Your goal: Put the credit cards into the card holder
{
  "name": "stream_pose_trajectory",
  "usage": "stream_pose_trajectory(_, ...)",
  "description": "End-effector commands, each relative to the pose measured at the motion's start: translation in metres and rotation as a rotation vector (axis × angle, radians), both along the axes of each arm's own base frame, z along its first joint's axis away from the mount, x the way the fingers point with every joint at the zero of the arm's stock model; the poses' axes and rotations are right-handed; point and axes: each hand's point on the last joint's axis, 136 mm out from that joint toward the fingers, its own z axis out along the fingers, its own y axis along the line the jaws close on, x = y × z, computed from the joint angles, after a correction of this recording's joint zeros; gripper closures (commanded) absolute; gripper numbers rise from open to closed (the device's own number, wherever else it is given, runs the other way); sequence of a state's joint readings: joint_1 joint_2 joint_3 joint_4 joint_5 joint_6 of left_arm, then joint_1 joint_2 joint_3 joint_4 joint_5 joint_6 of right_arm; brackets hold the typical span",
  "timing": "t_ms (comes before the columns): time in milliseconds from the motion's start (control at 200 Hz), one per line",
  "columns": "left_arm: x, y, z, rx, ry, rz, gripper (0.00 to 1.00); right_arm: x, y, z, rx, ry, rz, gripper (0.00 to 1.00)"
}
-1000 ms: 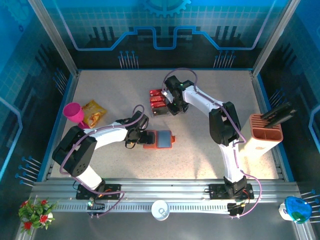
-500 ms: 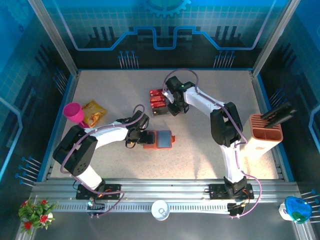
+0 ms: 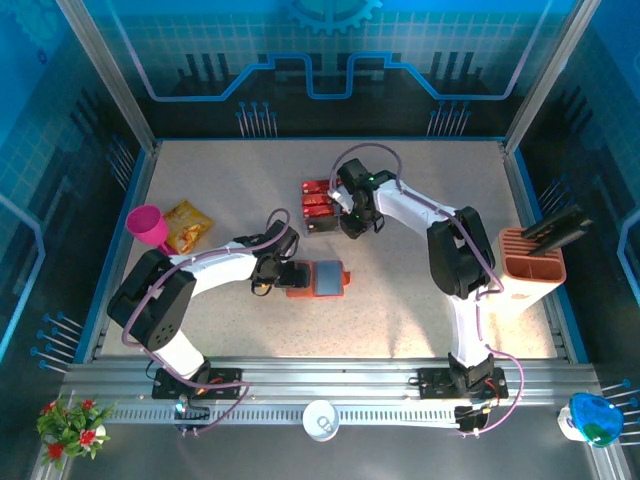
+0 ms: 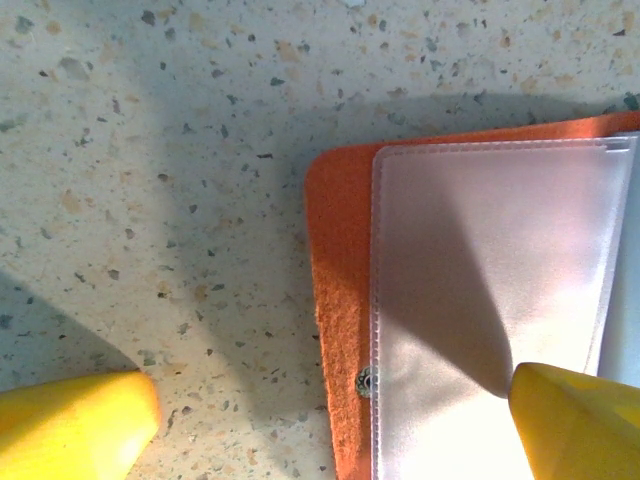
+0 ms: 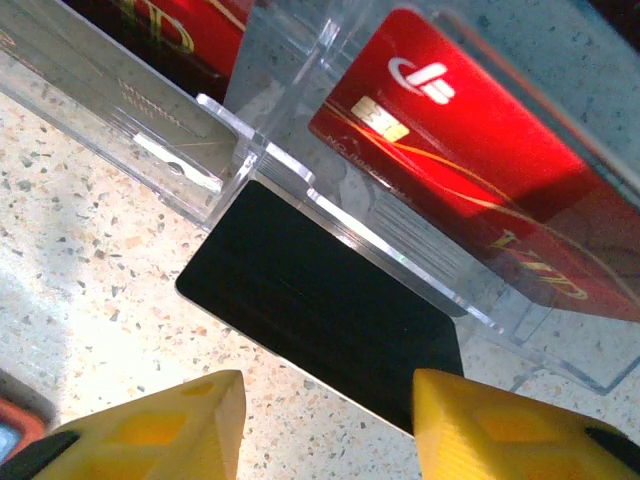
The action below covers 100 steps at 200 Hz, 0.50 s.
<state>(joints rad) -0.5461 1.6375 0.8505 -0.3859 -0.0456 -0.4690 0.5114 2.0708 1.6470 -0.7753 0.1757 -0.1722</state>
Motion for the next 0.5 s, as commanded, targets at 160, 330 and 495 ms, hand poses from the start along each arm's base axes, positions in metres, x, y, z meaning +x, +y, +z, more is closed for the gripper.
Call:
stream_pose_trajectory(160, 0.003, -0.016, -0.031, -0.056, 0.018, -0.062, 0.05, 0.004, 0.0, 0.013, 0.028, -0.026, 0.049, 0.52)
stream_pose_trajectory(330, 0.003, -0.016, -0.032, -0.056, 0.022, -0.062, 0.05, 0.005, 0.0, 0.006, 0.018, -0.014, 0.061, 0.53)
stream_pose_trajectory(495, 0.002, -0.016, -0.032, -0.057, 0.024, -0.062, 0.05, 0.004, 0.001, 0.002, 0.014, -0.001, 0.068, 0.59)
